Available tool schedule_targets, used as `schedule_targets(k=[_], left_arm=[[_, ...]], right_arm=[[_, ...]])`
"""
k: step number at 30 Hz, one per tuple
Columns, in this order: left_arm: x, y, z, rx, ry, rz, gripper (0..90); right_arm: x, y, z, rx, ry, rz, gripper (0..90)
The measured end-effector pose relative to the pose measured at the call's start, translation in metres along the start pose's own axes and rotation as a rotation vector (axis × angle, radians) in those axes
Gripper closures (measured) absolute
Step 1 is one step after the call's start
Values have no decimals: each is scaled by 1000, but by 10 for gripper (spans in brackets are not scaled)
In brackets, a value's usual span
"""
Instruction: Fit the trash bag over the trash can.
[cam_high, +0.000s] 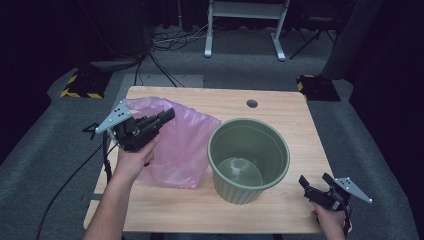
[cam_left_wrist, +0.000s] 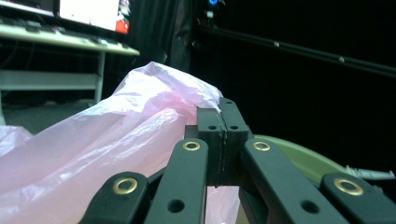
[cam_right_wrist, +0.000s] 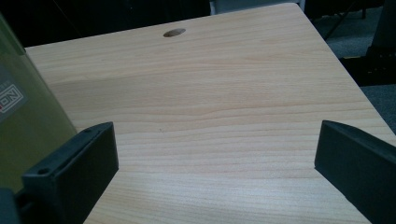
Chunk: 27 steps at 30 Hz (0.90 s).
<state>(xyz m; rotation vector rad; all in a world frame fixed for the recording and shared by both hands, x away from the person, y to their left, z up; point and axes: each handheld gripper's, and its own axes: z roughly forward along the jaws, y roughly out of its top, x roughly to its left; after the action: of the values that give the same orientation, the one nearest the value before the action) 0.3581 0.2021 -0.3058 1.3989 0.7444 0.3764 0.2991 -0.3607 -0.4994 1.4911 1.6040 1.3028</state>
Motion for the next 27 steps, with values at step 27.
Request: schedule_targets(k=[27], left_arm=[[-54, 122, 84, -176, -56, 42, 897]], right_arm=[[0, -1, -1, -8, 11, 1, 0]])
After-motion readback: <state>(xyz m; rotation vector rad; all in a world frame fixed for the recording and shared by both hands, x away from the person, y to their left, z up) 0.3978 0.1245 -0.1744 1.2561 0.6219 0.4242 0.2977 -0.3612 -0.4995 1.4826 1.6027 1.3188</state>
